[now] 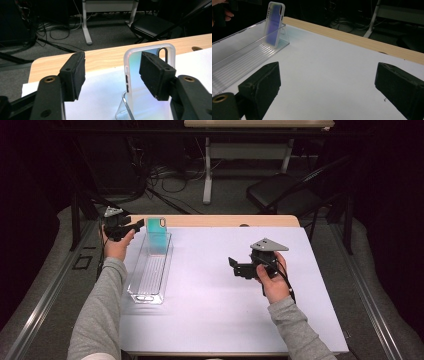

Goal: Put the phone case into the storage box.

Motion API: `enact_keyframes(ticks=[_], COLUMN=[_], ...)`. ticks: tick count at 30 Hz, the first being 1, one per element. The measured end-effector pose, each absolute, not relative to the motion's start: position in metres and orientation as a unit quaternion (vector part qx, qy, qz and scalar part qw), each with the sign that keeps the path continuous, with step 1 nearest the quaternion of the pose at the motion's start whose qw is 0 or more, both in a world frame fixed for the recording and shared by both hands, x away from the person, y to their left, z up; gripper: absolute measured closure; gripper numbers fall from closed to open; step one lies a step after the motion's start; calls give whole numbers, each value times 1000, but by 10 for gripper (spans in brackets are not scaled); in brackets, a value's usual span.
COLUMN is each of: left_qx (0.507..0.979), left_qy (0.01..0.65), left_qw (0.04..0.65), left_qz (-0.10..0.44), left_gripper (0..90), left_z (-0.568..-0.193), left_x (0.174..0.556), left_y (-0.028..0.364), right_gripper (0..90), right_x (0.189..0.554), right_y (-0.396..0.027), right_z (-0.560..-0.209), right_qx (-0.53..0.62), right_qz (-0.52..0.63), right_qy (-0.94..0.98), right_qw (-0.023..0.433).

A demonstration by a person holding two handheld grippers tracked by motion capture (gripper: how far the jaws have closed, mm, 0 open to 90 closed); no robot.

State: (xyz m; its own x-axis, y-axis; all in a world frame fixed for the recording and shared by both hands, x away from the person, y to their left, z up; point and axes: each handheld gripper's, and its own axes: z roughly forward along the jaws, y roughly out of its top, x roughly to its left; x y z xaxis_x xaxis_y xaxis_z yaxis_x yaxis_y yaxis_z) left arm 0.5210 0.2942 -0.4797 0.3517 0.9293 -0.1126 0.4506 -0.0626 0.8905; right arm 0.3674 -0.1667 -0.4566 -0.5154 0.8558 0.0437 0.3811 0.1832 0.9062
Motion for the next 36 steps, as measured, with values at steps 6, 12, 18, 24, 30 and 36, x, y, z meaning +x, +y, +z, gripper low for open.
enact_keyframes(ticks=[6,12,18,24,30,36], left_qx=[686,692,693,692,691,701], left_qy=[502,503,495,488,476,461], left_qw=[459,453,468,480,499,502], left_qz=[259,250,236,227,218,212], left_gripper=[351,274,244,239,227,191], left_z=[-475,-468,-460,-449,-440,-433], left_x=[517,510,504,495,486,478], left_y=[295,295,293,290,287,283], right_gripper=[61,61,61,61,61,61], right_x=[366,366,367,366,366,366], right_y=[-165,-165,-163,-163,-165,-164], right_z=[-455,-454,-454,-454,-452,-453], right_qx=[424,421,419,418,417,419], right_qz=[478,478,478,479,479,479], right_qy=[727,729,730,729,730,730], right_qw=[250,250,252,252,253,250])
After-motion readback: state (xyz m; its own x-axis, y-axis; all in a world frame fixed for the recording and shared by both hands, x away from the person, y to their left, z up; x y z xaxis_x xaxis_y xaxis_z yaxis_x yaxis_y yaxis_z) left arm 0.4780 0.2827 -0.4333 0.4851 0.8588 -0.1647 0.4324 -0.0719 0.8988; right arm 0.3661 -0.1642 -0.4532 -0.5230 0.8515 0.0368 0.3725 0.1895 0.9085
